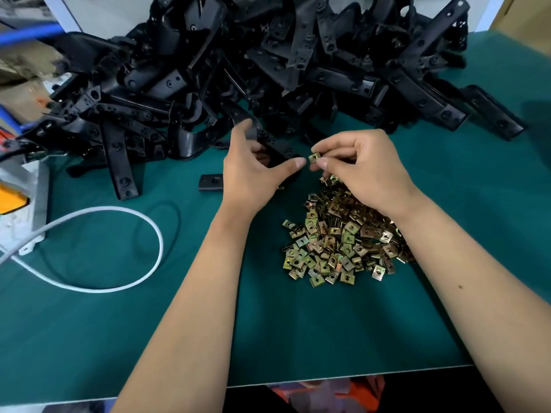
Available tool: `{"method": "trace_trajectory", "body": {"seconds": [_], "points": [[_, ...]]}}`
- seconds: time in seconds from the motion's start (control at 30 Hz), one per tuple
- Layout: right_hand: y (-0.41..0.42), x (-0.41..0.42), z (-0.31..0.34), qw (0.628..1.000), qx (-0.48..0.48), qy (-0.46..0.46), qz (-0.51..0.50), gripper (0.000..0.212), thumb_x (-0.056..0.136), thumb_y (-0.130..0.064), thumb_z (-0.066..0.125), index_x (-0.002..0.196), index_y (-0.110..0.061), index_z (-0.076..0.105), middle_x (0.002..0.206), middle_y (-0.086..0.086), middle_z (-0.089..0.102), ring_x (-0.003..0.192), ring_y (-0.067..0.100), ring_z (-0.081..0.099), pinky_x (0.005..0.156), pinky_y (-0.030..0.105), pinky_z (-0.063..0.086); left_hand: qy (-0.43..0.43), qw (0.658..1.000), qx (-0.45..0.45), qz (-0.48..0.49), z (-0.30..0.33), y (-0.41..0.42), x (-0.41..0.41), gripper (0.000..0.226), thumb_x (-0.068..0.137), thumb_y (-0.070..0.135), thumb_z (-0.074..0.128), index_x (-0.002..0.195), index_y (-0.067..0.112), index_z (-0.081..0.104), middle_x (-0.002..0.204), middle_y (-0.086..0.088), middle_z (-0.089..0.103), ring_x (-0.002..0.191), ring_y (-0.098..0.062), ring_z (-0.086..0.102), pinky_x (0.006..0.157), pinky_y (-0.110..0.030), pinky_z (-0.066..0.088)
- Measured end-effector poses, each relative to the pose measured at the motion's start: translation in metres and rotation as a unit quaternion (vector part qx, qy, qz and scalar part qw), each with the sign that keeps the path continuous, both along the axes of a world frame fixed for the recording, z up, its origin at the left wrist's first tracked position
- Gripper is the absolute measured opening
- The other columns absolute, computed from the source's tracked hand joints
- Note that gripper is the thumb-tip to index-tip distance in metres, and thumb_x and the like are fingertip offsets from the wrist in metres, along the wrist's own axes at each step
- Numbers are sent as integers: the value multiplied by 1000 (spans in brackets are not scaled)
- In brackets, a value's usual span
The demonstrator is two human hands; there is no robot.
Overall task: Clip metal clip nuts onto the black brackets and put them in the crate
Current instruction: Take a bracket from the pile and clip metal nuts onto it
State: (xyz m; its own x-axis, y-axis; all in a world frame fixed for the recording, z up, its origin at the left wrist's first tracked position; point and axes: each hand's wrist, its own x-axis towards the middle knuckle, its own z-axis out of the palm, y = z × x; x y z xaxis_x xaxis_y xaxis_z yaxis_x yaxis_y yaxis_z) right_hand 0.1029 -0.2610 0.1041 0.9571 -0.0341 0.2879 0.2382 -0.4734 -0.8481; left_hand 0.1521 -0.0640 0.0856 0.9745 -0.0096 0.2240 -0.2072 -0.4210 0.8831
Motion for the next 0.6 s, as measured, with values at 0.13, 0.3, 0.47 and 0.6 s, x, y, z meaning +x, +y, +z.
{"method": "trace_trajectory", "body": {"seconds": [0.13,0.3,0.47,0.6], "points": [[-1,1,-1,999,33,-6,-6,15,95,-14,72,108,-18,77,86,-11,80,72,11,74,61,16,52,1,997,-25,-79,1,4,-1,116,63,37,98,157,22,32,121,-1,64,112,-7,64,99,-22,52],[-3,3,-4,999,42,-7,-12,12,95,-16,73,105,-20,79,86,-6,79,63,4,68,53,21,50,-21,990,-12,-136,0,1,-4,114,60,36,98,156,23,38,120,14,62,120,-4,60,108,-27,48],[-4,3,-4,996,88,12,-5,17,90,-8,76,102,-20,81,86,0,78,55,7,62,55,21,50,-29,990,-10,-140,1,0,-4,112,58,40,98,154,24,42,125,10,60,121,-4,59,109,-26,47],[-5,4,-3,992,115,48,1,17,90,-6,76,101,-18,81,86,2,79,56,14,61,58,21,52,-40,990,-7,-137,3,-2,-6,113,57,40,98,154,22,42,127,5,62,118,-4,61,107,-32,50]]}}
